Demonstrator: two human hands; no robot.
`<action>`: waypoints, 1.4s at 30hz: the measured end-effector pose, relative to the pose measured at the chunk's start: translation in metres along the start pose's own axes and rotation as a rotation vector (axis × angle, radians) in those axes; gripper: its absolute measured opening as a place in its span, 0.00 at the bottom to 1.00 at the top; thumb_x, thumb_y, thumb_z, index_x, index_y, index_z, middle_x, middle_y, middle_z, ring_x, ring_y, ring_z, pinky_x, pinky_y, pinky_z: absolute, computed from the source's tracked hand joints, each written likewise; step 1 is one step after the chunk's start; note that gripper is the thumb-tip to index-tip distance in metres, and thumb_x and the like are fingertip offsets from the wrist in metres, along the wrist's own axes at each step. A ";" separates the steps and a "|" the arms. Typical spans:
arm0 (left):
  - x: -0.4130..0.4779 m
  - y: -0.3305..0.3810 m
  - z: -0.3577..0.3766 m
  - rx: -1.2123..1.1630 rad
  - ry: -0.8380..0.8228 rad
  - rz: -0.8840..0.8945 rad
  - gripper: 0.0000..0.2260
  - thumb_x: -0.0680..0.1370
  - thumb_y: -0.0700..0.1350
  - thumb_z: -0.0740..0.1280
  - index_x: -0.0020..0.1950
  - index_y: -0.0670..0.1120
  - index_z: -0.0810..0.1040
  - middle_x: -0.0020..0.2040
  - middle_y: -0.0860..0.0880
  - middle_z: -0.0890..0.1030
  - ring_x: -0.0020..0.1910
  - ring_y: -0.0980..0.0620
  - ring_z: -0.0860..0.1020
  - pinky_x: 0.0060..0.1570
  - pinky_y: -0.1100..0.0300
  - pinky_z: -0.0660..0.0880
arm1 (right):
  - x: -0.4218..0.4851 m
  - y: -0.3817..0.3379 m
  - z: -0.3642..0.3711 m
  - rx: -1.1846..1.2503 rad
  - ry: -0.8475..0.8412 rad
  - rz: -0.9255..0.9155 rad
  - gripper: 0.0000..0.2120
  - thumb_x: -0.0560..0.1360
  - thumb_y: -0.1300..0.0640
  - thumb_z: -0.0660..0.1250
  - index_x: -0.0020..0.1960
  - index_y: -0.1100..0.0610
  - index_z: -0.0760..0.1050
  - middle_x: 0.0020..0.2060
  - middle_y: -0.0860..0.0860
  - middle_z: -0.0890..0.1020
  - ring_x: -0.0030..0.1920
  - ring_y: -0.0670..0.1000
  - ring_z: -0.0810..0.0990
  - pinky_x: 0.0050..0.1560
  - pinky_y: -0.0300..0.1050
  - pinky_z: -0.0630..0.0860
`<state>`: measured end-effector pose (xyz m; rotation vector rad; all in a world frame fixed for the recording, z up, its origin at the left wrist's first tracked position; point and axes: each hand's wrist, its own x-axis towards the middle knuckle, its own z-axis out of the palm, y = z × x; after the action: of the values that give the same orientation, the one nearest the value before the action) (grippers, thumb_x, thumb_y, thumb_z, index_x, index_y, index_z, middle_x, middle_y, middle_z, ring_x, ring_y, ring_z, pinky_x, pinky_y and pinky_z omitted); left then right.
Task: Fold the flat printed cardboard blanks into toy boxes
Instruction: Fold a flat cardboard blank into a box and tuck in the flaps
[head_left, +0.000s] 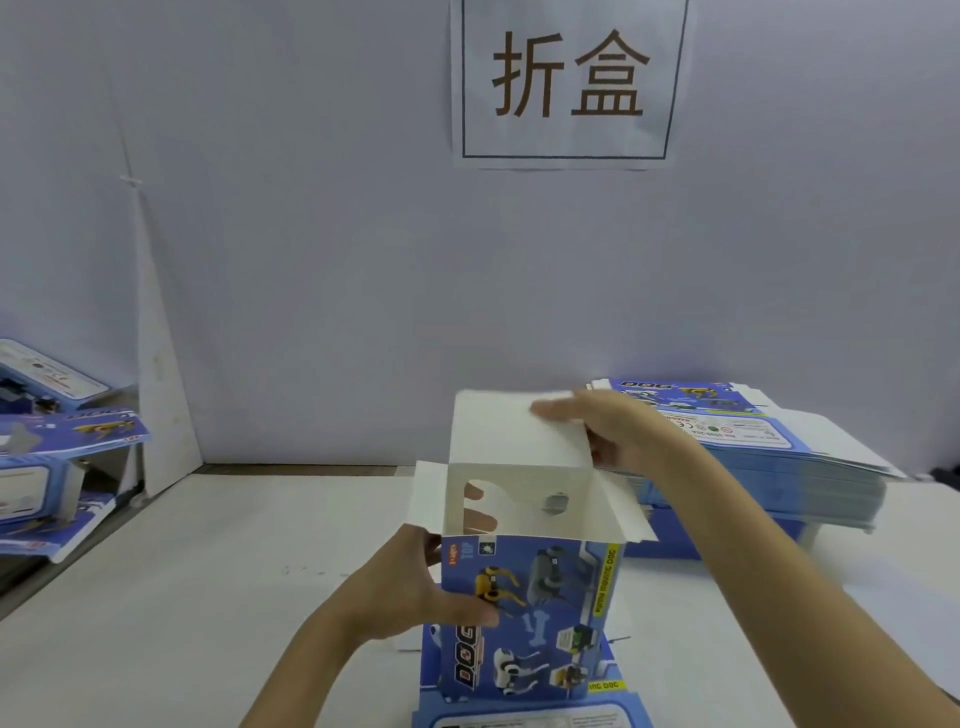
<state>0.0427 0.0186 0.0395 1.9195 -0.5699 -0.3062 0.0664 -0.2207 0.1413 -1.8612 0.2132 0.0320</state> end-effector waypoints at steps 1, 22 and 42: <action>0.000 -0.001 0.000 0.008 0.009 -0.013 0.30 0.58 0.54 0.78 0.56 0.58 0.70 0.52 0.60 0.81 0.49 0.60 0.81 0.40 0.66 0.79 | 0.007 0.006 0.002 -0.164 -0.034 0.117 0.15 0.70 0.49 0.75 0.49 0.57 0.77 0.37 0.51 0.85 0.32 0.49 0.83 0.32 0.40 0.78; 0.003 -0.006 0.004 -0.051 0.006 0.008 0.31 0.59 0.54 0.79 0.58 0.56 0.70 0.53 0.59 0.81 0.50 0.59 0.81 0.41 0.66 0.79 | -0.014 -0.001 0.002 0.163 -0.030 -0.581 0.10 0.76 0.64 0.67 0.45 0.51 0.83 0.32 0.44 0.83 0.31 0.43 0.79 0.29 0.33 0.74; 0.007 -0.008 0.007 -0.103 0.016 0.077 0.33 0.62 0.49 0.81 0.60 0.57 0.67 0.58 0.55 0.80 0.56 0.52 0.80 0.49 0.60 0.80 | -0.041 -0.062 -0.001 -0.613 -0.157 -0.497 0.07 0.77 0.52 0.67 0.45 0.51 0.83 0.45 0.51 0.84 0.45 0.51 0.80 0.51 0.46 0.74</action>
<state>0.0481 0.0123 0.0295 1.7947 -0.6043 -0.2663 0.0363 -0.1995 0.2053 -2.4591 -0.4176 -0.1110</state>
